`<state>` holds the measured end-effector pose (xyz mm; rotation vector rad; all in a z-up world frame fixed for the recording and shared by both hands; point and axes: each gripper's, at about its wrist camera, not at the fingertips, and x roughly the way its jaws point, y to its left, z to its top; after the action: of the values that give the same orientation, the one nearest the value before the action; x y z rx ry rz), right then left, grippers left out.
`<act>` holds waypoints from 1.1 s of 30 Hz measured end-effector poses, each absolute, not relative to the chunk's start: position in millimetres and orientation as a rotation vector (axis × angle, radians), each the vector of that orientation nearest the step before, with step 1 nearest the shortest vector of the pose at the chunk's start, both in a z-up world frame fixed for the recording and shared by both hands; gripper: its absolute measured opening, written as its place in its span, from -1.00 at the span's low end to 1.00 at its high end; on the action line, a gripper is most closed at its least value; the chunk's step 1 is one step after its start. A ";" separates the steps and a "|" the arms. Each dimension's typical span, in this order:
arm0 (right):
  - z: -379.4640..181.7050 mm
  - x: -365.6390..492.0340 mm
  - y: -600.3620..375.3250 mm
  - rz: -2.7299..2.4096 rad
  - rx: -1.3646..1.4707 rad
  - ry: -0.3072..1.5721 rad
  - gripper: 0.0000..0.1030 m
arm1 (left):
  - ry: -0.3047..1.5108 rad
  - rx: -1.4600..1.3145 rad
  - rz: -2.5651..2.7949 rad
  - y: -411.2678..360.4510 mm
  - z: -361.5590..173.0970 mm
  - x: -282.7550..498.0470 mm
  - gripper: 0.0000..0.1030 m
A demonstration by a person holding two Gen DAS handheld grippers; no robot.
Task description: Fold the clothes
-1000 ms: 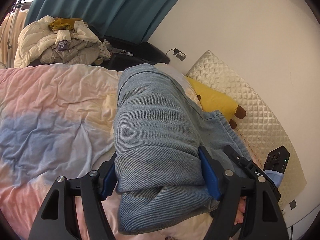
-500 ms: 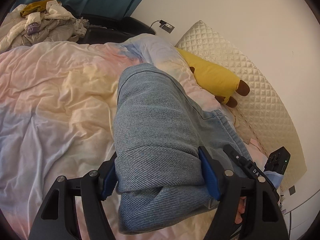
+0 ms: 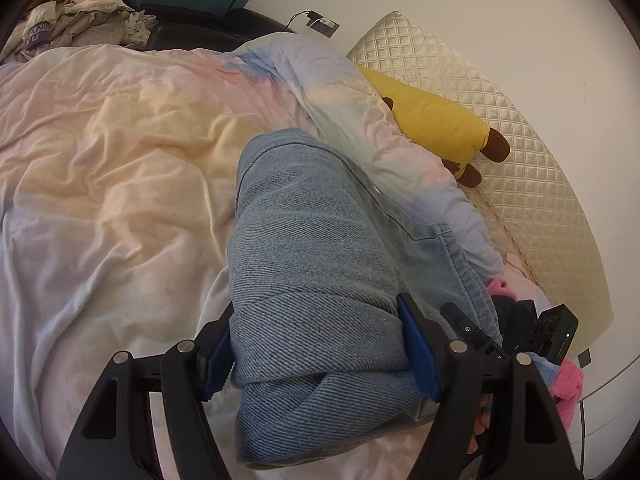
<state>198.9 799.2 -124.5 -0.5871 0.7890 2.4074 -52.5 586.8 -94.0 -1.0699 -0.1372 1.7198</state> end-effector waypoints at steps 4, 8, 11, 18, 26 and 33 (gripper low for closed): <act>-136.6 203.6 803.1 2.392 -0.585 0.846 -0.41 | -0.105 -1.048 1.730 587.7 -97.3 -48.7 0.48; -138.3 203.6 804.2 2.385 -0.597 0.855 -0.40 | -0.101 -1.068 1.753 586.9 -98.5 -49.0 0.56; -137.0 203.0 803.8 2.373 -0.614 0.860 -0.39 | -0.045 -1.065 1.802 587.0 -93.0 -42.1 0.59; -126.8 206.5 807.7 2.289 -0.669 0.938 0.15 | 0.080 -1.047 1.921 577.0 -72.8 -28.5 0.60; -85.7 235.6 798.2 2.267 -0.604 0.924 0.48 | 0.161 -0.921 1.992 552.8 -25.5 0.5 0.60; -39.2 253.3 774.2 2.294 -0.576 0.831 0.48 | 0.182 -0.853 2.006 531.1 11.2 24.5 0.60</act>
<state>253.3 774.2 -39.2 -0.5762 0.8311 2.2944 24.5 531.1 11.2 -0.8533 0.1820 2.0055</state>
